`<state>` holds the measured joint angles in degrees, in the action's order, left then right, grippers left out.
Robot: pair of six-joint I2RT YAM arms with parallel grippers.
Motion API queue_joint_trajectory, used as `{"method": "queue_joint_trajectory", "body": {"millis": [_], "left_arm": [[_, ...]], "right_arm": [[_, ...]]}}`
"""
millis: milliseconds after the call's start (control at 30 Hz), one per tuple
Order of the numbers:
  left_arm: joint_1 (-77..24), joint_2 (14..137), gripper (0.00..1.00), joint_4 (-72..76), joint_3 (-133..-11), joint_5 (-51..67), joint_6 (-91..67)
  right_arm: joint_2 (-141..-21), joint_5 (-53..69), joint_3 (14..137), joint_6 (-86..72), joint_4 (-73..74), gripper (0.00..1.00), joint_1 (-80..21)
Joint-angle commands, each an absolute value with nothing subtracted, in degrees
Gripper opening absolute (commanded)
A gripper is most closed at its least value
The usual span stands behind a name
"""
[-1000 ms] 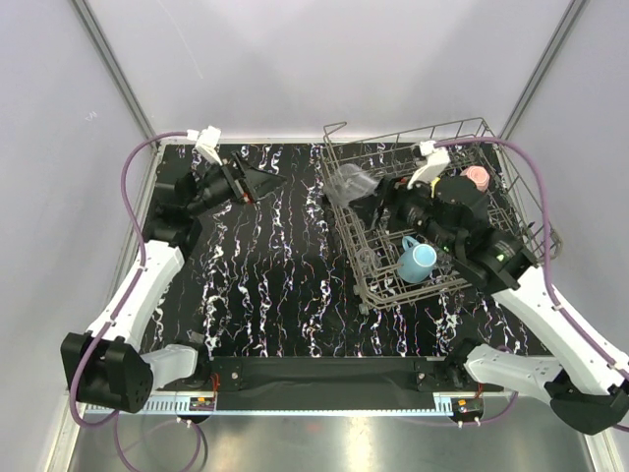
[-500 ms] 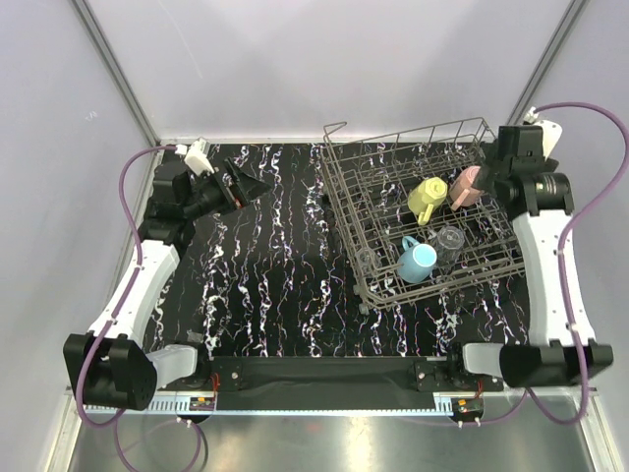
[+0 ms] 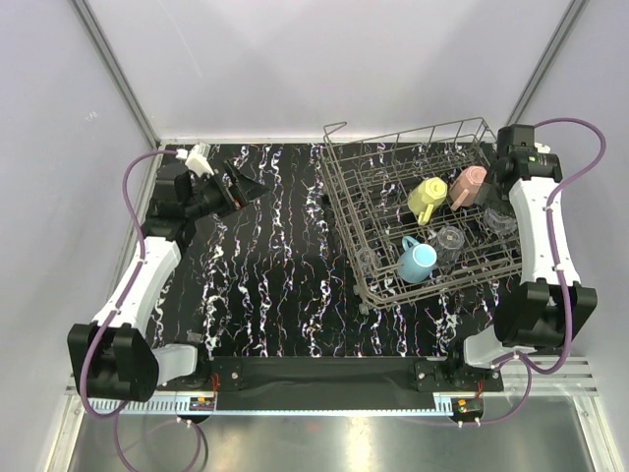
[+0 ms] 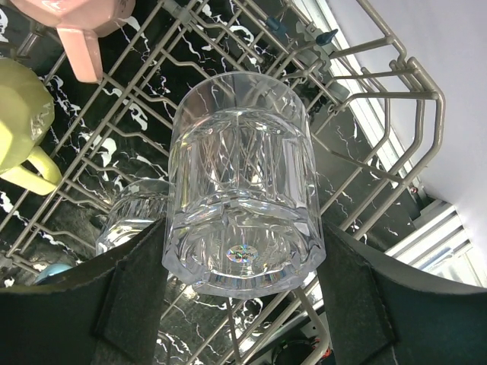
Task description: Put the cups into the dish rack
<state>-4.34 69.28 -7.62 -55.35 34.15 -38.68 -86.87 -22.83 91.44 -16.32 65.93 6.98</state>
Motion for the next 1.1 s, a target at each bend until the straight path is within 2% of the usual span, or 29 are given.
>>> {"method": "queue_joint_trajectory", "body": {"millis": [0, 300, 500, 867, 967, 1067], "left_arm": [[-4.04, 69.87, 0.99, -5.53, -55.72, 36.04, -39.29], [-4.04, 66.27, 0.99, -8.96, -57.04, 31.64, -35.68], [-4.13, 66.97, 0.99, -7.21, -56.25, 33.66, -37.18], [-4.22, 67.24, 0.99, -6.42, -56.07, 34.89, -37.97], [-4.22, 67.59, 0.99, -6.33, -55.81, 34.98, -38.06], [-4.31, 67.94, 0.99, -5.80, -55.63, 35.42, -38.41]], "right_arm": [[-85.78, -23.98, 91.76, -16.00, 65.48, 0.00, 7.65], [-86.84, -25.66, 89.30, -16.17, 65.21, 0.00, 7.73], [-87.10, -29.17, 87.01, -16.08, 65.13, 0.00, 8.17], [-92.98, -24.26, 86.13, -18.72, 62.93, 0.00, 9.49], [-94.74, -24.43, 85.96, -19.42, 63.10, 0.04, 9.75], [-95.97, -24.87, 85.96, -19.86, 62.93, 0.18, 10.02]]}}
